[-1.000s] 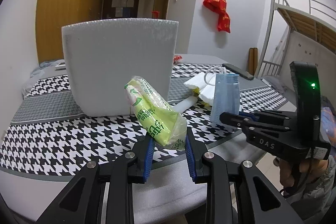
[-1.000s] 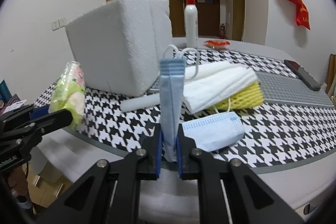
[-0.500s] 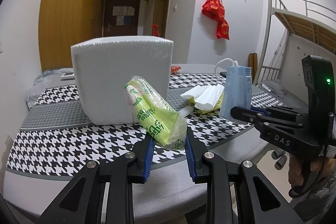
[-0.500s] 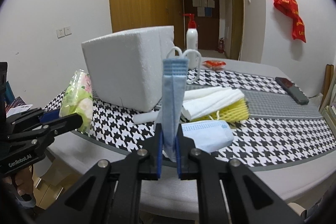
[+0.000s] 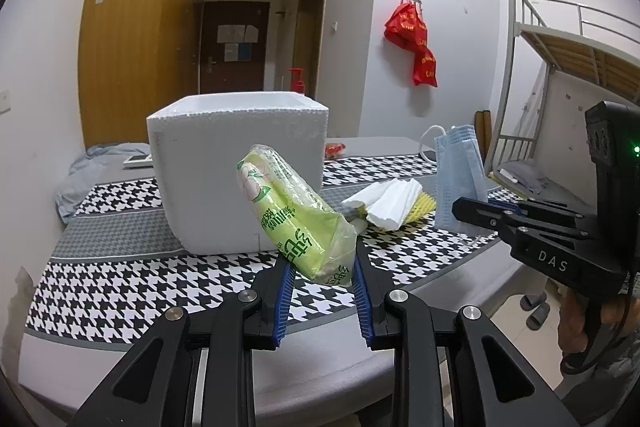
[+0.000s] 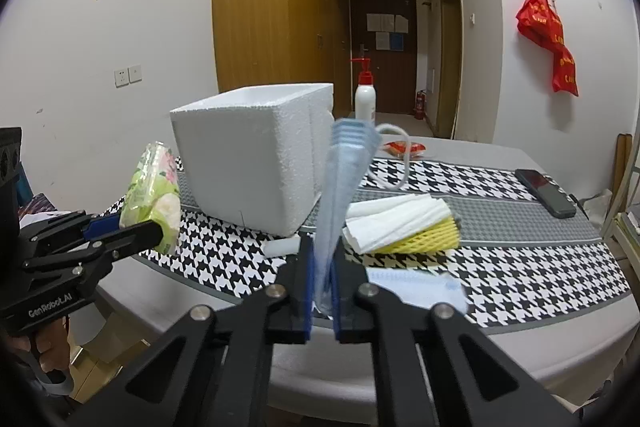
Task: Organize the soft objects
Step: 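Carry the blue mask in the right tool over the white foam box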
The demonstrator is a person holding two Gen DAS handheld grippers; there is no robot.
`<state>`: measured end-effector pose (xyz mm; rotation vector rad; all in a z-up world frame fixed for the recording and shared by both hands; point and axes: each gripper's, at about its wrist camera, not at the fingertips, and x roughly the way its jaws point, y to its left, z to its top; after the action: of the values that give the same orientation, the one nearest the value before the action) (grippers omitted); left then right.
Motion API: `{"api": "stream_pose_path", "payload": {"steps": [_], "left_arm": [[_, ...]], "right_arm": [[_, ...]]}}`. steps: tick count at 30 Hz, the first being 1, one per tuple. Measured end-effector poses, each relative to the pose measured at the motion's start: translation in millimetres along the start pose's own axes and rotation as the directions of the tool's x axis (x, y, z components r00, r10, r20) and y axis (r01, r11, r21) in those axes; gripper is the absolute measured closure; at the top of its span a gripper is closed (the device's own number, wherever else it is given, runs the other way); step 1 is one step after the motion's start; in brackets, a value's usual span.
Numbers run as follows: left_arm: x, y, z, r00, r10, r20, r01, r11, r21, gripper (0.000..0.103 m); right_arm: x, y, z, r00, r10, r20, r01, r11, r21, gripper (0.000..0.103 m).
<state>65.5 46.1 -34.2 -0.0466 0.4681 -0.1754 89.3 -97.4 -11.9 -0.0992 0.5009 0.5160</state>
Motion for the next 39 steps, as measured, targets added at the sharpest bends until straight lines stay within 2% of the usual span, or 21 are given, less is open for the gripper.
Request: {"api": "stream_pose_path", "payload": {"steps": [9, 20, 30, 39], "left_arm": [[-3.0, -3.6, 14.5, 0.999, 0.018, 0.026, -0.019, 1.0, 0.022, 0.074], [-12.9, -2.8, 39.5, 0.994, 0.071, 0.08, -0.074, 0.996, 0.039, 0.074], [-23.0, 3.3, 48.0, 0.984, 0.144, 0.106, -0.148, 0.989, 0.03, 0.074], [-29.7, 15.5, 53.6, 0.968, 0.224, 0.117, -0.226, 0.974, 0.003, 0.074]], "right_arm": [[-10.0, 2.4, 9.9, 0.999, -0.001, 0.032, 0.001, 1.0, 0.0, 0.095], [-17.1, 6.0, 31.0, 0.996, 0.039, 0.081, -0.038, 0.999, -0.021, 0.095], [-18.3, 9.4, 45.2, 0.99, 0.083, 0.11, -0.078, 0.996, -0.049, 0.095], [-11.2, 15.6, 64.9, 0.983, 0.133, 0.128, -0.124, 0.989, -0.08, 0.095]]}}
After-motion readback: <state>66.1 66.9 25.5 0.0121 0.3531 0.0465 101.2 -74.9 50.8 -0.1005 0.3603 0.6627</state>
